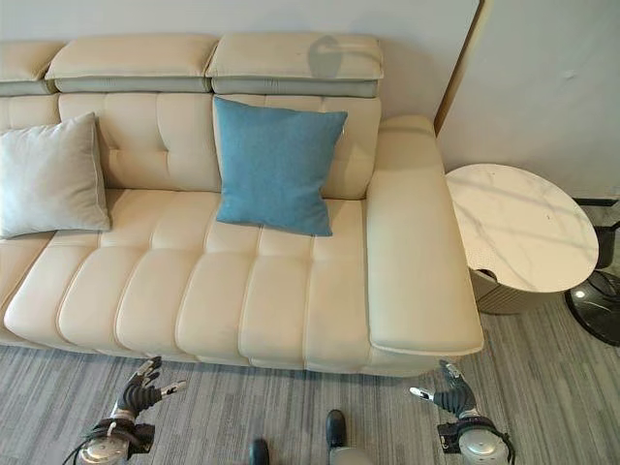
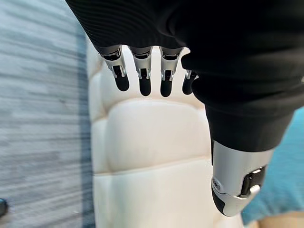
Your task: Pick up all the scattered cushions and arrange them neatly on the sofa.
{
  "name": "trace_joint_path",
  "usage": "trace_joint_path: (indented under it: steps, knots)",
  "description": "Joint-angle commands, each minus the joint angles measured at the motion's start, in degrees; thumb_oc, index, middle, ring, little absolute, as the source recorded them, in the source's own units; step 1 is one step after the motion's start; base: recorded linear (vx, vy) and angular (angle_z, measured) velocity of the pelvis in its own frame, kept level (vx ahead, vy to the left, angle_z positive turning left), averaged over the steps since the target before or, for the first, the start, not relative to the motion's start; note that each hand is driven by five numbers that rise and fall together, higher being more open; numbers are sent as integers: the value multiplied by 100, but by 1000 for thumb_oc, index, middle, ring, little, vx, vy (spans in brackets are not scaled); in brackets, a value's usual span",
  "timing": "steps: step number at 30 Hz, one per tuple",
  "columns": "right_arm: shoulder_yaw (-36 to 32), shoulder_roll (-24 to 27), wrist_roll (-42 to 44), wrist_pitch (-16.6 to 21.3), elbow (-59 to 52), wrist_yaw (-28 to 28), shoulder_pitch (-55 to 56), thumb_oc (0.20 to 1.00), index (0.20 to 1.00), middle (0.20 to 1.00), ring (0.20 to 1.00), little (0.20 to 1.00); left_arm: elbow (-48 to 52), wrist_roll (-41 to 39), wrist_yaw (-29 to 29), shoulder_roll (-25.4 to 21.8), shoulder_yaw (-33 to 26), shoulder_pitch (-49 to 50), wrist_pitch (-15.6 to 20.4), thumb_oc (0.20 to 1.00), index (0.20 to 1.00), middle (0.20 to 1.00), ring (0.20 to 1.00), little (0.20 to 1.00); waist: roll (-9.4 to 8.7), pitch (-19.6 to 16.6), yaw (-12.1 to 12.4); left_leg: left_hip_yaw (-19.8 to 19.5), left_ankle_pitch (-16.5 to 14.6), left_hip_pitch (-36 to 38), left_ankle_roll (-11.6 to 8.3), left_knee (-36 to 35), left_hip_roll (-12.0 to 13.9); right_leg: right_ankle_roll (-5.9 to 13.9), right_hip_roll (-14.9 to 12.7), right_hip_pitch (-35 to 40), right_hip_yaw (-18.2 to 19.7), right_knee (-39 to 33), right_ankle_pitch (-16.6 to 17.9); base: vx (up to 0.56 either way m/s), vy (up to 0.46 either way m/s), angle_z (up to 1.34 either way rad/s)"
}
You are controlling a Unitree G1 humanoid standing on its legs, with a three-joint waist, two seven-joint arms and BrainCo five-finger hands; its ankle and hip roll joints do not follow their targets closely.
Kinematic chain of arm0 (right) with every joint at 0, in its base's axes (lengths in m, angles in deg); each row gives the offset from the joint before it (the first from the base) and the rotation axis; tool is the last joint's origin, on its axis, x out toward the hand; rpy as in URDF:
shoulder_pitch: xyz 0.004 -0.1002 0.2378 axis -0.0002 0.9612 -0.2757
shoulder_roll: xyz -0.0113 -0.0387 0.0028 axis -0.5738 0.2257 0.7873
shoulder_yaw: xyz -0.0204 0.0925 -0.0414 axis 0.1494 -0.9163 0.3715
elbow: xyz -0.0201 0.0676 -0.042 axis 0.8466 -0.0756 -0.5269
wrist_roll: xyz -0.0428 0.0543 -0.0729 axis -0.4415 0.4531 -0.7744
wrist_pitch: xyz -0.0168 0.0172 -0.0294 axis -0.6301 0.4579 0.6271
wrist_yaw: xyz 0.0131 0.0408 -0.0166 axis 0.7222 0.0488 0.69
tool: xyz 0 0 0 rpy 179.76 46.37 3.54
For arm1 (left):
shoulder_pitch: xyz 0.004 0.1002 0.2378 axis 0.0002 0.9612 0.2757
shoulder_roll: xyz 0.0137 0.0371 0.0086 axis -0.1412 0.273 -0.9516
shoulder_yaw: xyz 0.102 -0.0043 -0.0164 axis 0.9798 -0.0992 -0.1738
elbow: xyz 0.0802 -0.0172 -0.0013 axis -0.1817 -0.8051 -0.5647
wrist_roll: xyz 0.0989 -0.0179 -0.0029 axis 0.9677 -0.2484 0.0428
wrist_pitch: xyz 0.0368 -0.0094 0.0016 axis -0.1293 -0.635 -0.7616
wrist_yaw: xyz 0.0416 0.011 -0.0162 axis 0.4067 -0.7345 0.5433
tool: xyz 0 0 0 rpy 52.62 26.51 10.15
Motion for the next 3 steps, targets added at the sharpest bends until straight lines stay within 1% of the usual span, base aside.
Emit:
trace_joint_path:
  steps: [1, 3]
  knots:
    - [-2, 116, 179, 162, -1, 141, -129, 1000, 1000, 1000, 1000, 1000, 78, 146, 66, -280, -90, 200, 164, 1000, 1000, 1000, 1000, 1000, -193, -304, 18, 39, -7, -317, -19, 205, -284, 329, 33, 348, 208, 349, -1014, 1, 66, 2]
    - [37, 111, 154, 133, 113, 150, -160, 1000, 1000, 1000, 1000, 1000, 55, 147, 58, -258, -78, 212, 139, 1000, 1000, 1000, 1000, 1000, -195, -338, 40, 37, -25, -218, 11, 142, -302, 341, 17, 439, 207, 346, -1026, -10, 58, 0]
